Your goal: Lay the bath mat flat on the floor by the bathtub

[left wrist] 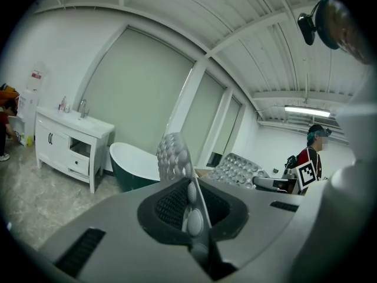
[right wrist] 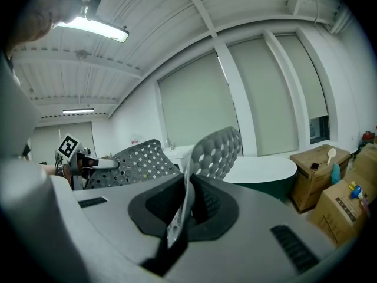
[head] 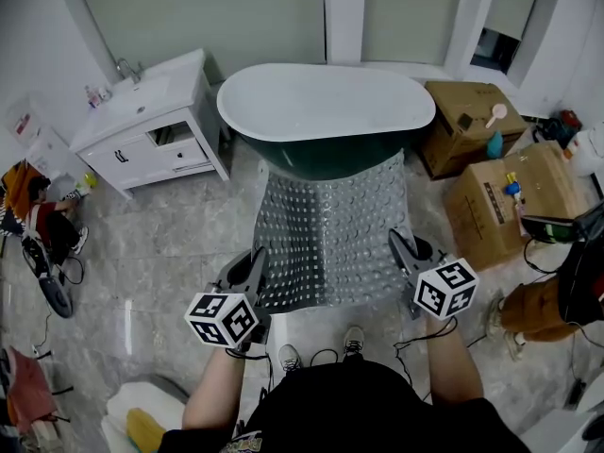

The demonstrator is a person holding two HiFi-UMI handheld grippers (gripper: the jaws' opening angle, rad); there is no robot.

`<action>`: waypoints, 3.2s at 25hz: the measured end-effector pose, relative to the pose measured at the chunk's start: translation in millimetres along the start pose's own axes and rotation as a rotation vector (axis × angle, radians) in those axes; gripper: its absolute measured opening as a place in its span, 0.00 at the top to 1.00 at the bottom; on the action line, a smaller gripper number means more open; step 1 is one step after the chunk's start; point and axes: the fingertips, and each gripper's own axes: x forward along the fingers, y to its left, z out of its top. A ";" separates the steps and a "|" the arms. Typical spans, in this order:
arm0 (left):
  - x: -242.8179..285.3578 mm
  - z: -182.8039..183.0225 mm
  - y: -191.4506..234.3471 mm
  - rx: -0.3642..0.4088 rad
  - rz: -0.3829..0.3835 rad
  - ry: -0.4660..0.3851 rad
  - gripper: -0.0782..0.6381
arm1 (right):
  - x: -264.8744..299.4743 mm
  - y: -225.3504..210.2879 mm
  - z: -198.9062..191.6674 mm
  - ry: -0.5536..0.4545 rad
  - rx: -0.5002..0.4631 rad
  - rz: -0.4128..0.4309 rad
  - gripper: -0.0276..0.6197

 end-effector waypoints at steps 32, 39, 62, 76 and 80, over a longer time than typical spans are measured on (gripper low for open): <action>62.5 -40.6 -12.6 -0.057 0.107 -0.062 0.85 | 30.5 -82.4 -20.5 0.015 -0.013 0.110 0.91; 74.8 -26.8 -13.8 -0.068 0.087 -0.033 0.85 | 32.9 -88.9 -7.1 0.038 0.001 0.083 0.91; 49.4 -1.8 87.6 -0.074 0.013 -0.021 0.85 | 91.1 -17.2 -17.3 0.041 0.026 -0.031 0.91; -26.2 57.2 126.8 -0.064 -0.069 -0.036 0.85 | 67.9 86.7 29.1 0.040 -0.060 -0.154 0.91; -11.4 44.2 124.2 -0.047 -0.060 -0.035 0.85 | 65.7 67.7 16.0 0.033 -0.058 -0.173 0.91</action>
